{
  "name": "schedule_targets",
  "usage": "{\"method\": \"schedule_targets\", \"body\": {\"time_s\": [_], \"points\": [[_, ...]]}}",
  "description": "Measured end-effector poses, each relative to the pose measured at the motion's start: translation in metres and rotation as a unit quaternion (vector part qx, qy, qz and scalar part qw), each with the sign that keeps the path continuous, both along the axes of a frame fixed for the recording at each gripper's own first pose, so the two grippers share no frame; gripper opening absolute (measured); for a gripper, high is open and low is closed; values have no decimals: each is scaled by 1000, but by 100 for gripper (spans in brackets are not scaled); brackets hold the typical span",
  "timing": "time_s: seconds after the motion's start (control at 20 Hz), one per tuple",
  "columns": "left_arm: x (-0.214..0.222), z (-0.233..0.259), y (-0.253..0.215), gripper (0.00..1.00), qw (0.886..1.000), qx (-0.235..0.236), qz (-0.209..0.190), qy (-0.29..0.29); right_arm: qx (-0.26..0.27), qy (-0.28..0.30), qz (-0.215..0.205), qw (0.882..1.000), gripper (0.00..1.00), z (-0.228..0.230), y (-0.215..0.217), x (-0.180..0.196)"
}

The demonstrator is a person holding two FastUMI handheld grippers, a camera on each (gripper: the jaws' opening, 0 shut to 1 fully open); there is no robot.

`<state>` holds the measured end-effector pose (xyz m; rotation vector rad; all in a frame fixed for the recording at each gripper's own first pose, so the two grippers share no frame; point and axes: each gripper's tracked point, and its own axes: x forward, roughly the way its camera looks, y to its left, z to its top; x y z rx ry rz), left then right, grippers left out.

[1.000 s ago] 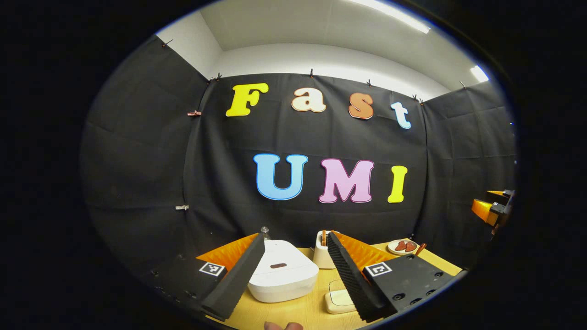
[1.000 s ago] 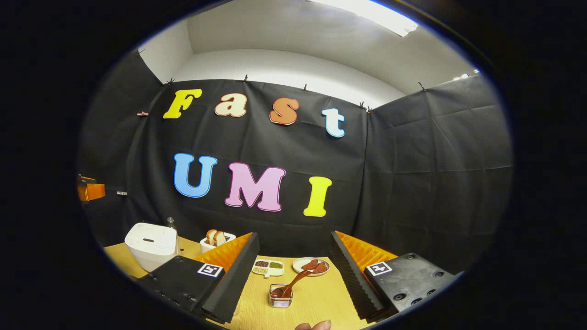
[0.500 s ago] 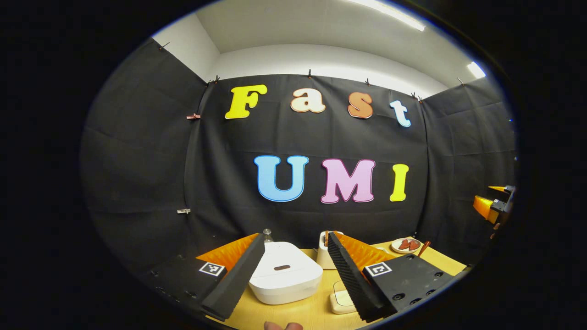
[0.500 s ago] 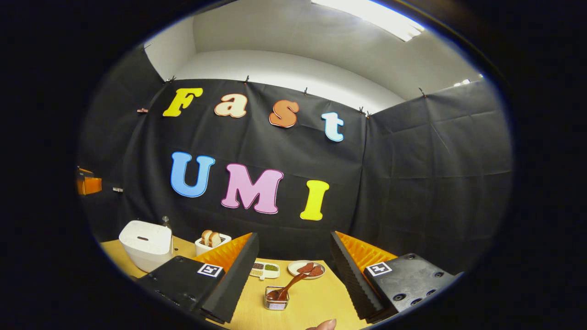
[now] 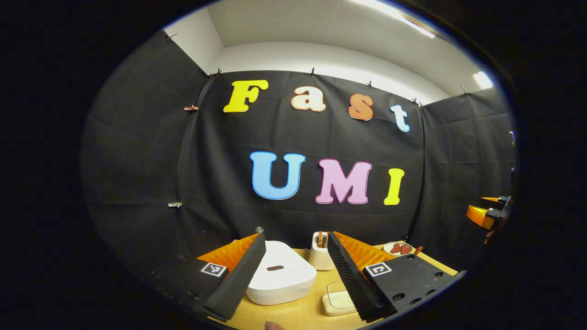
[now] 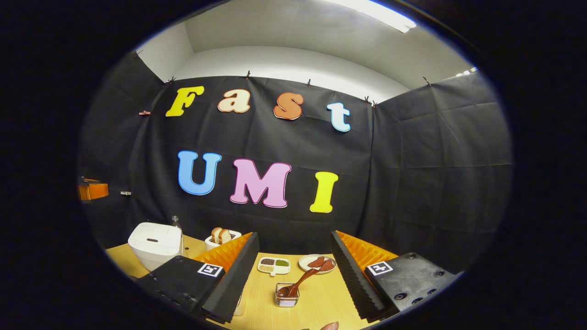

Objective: Close the left gripper, press the button to open the rice cooker; take a wooden spoon from the chopstick holder with the right hand, scoop a spoonful of rice and pour it into the rice cooker, then put the wooden spoon back into the chopstick holder.

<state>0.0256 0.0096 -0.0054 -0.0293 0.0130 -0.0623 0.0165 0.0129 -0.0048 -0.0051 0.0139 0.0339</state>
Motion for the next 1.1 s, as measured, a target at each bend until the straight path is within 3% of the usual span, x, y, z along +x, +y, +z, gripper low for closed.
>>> {"method": "schedule_targets", "body": {"time_s": [0.05, 0.2, 0.3, 0.4, 0.5, 0.7, 0.9, 1.1], "points": [[3, -1, 0, 93, 1000, 5, -9, 1, 0, -2, 0, 1000, 98, 0, 1, 0], [9, -2, -17, 47, 997, 0, -78, 5, 2, -1, -6, 1000, 98, -2, 1, 3], [20, -9, -10, 18, 995, -21, -94, 16, -5, 5, -15, 1000, 98, -8, -3, 6], [35, -18, -1, 8, 994, -28, -105, 32, -12, 9, -21, 1000, 98, -11, -4, 6], [50, -36, -5, 7, 987, -18, -143, 65, -15, 11, -25, 1000, 98, -13, -5, 4], [77, -89, 0, 7, 957, 23, -233, 174, -26, 12, -31, 999, 98, -13, -6, 4], [103, -135, 23, 7, 928, 79, -263, 250, -23, 16, -34, 999, 98, -14, -1, 3], [133, -168, 32, 7, 905, 97, -280, 307, -28, 13, -29, 999, 98, -12, 6, 2]]}}
